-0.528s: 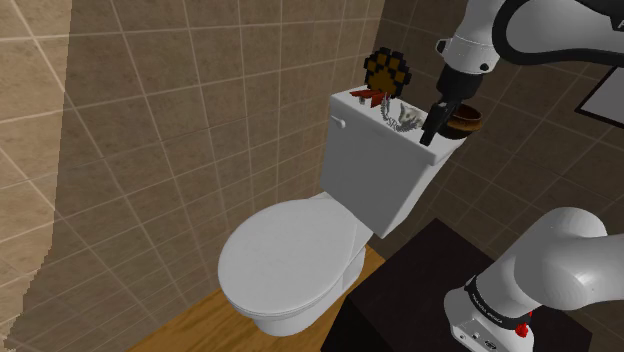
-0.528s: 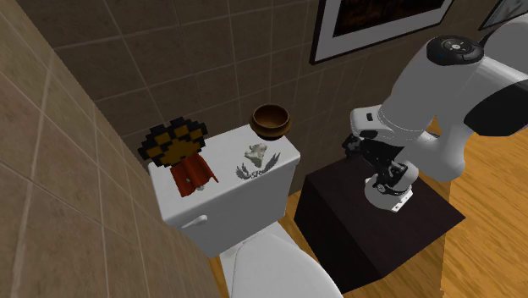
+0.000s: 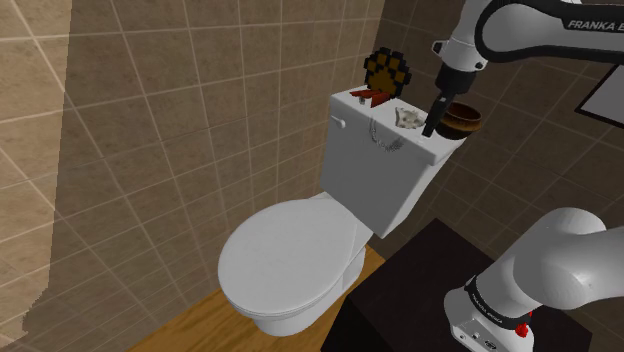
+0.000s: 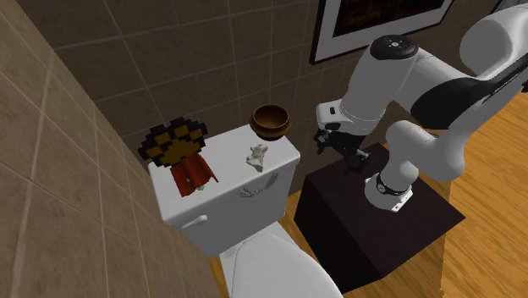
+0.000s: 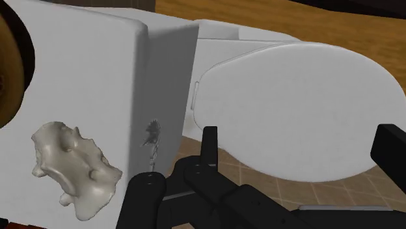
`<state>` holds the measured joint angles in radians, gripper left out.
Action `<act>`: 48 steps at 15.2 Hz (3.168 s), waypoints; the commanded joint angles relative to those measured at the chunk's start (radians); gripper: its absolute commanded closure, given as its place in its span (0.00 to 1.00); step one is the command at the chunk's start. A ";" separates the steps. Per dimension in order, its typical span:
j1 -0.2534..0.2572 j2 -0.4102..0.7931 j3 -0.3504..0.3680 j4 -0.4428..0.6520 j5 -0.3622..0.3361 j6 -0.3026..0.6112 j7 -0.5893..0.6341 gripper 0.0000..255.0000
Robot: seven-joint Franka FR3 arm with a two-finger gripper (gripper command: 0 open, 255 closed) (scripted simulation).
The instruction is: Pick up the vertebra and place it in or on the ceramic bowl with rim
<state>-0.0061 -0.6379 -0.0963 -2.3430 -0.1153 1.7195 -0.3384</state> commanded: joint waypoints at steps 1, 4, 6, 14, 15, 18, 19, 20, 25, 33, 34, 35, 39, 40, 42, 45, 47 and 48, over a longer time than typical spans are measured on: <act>-0.004 0.044 -0.043 0.018 -0.023 0.032 -0.075 0.00; -0.006 0.124 -0.104 0.061 -0.045 0.078 -0.182 0.00; -0.005 0.183 -0.143 0.098 -0.053 0.107 -0.253 0.00; 0.001 0.462 -0.279 0.305 -0.011 0.195 -0.549 0.00; 0.000 0.501 -0.292 0.337 0.002 0.202 -0.588 0.00; -0.010 0.623 -0.324 0.446 0.053 0.214 -0.703 0.00; -0.012 0.634 -0.325 0.455 0.058 0.214 -0.713 0.00; -0.014 0.637 -0.325 0.445 0.059 0.227 -0.714 0.00; -0.017 0.654 -0.327 0.397 0.065 0.292 -0.718 0.00; -0.018 0.661 -0.328 0.383 0.068 0.312 -0.720 0.00; -0.018 0.661 -0.328 0.383 0.068 0.312 -0.720 0.00; -0.018 0.661 -0.328 0.383 0.068 0.312 -0.720 1.00; -0.018 0.661 -0.328 0.383 0.068 0.312 -0.720 1.00; -0.018 0.661 -0.328 0.383 0.068 0.312 -0.720 1.00; -0.018 0.661 -0.328 0.383 0.068 0.312 -0.721 1.00; -0.018 0.657 -0.328 0.392 0.067 0.299 -0.720 1.00; -0.017 0.651 -0.327 0.413 0.064 0.273 -0.719 1.00; -0.017 0.649 -0.327 0.423 0.063 0.260 -0.719 1.00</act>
<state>-0.0233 0.0163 -0.4238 -1.9300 -0.0496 1.9950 -1.0579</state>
